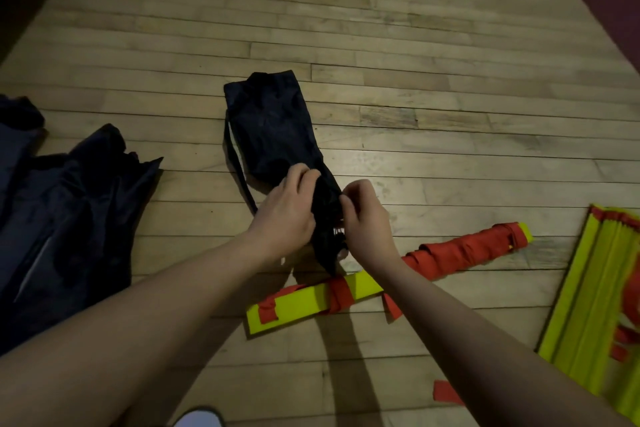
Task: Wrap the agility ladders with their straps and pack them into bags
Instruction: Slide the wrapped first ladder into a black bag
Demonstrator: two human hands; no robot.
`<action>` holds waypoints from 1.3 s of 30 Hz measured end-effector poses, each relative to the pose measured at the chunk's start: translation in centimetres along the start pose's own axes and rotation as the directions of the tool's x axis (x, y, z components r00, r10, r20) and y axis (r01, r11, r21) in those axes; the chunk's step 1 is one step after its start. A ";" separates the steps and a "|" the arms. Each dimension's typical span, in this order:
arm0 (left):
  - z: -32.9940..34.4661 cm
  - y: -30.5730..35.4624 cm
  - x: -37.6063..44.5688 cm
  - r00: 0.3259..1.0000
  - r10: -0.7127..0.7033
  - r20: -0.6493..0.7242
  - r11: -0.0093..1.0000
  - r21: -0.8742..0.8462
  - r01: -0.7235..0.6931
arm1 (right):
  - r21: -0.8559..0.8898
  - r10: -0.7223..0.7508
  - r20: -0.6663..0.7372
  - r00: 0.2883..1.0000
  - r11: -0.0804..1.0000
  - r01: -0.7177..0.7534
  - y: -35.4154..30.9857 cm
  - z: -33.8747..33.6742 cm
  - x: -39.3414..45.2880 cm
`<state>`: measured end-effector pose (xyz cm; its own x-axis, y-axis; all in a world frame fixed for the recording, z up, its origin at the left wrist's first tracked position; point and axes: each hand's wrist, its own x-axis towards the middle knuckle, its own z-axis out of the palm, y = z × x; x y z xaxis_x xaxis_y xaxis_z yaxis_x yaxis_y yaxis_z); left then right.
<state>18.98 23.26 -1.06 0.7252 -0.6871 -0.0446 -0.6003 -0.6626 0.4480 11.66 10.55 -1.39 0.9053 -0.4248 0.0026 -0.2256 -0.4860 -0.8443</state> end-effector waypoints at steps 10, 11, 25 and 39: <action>2.2 -0.4 -3.6 0.998 -0.038 0.041 0.997 0.066 0.035 | -0.271 0.192 0.294 0.936 0.956 -0.111 2.9 -0.3 -3.8; 2.3 -0.5 -3.9 0.998 -0.036 0.042 0.997 0.077 0.033 | -0.389 0.216 0.333 0.918 0.918 -0.075 3.1 -0.3 -4.1; 1.6 1.5 -4.8 0.994 0.079 0.071 0.987 0.134 -0.088 | -0.340 -0.036 0.094 0.995 0.938 0.067 1.4 -0.5 -5.8; -1.5 2.8 -5.3 0.992 -0.074 0.105 0.974 -0.208 0.095 | 0.010 0.031 0.038 0.999 0.999 -0.031 0.3 -2.2 -6.7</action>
<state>14.02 25.50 1.76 0.7281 -0.6637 -0.1715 -0.4456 -0.6483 0.6173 4.73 11.54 -0.46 0.9108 -0.4106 -0.0436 -0.2503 -0.4650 -0.8492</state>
